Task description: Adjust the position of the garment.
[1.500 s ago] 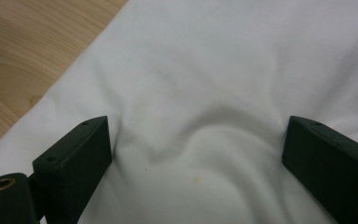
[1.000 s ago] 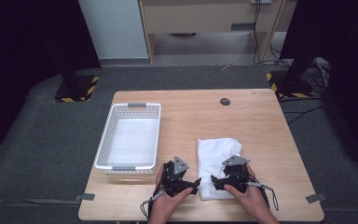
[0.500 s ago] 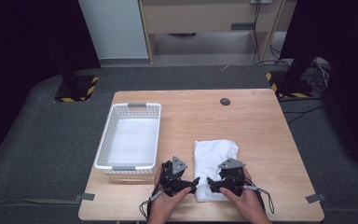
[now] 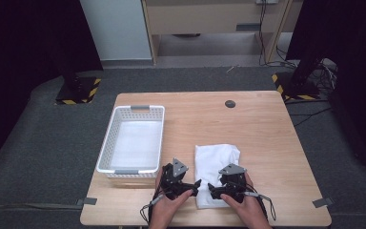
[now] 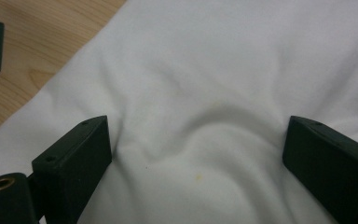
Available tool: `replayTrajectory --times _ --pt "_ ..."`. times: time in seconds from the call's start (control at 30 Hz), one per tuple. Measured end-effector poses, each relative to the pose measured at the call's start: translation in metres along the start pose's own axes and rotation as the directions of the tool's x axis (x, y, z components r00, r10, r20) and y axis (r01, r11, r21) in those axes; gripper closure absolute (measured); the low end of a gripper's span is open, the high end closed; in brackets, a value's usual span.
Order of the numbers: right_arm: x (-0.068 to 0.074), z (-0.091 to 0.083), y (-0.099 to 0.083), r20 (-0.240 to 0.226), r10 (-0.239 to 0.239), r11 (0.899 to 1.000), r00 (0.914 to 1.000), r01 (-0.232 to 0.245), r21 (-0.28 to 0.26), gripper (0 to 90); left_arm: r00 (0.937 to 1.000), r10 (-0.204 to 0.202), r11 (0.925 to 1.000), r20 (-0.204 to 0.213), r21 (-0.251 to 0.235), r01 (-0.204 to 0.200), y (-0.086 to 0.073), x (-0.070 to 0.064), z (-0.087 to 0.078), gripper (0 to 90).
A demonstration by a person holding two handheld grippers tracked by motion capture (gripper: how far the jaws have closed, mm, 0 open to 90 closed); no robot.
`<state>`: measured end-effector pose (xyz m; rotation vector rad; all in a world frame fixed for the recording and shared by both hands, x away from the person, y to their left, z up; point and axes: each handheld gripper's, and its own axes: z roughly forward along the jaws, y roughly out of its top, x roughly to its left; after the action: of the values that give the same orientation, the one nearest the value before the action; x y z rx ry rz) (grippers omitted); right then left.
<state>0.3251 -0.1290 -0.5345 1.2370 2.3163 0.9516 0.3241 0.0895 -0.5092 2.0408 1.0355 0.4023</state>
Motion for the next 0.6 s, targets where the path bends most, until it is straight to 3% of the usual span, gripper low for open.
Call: replayTrajectory --times 0.6 --pt "0.0087 -0.0012 -0.0029 0.000 -0.002 1.000 1.0000 0.002 -0.013 8.0 1.0000 0.008 1.0000 0.001 0.001 -0.008 0.0004 -0.0020 0.0003 4.5"
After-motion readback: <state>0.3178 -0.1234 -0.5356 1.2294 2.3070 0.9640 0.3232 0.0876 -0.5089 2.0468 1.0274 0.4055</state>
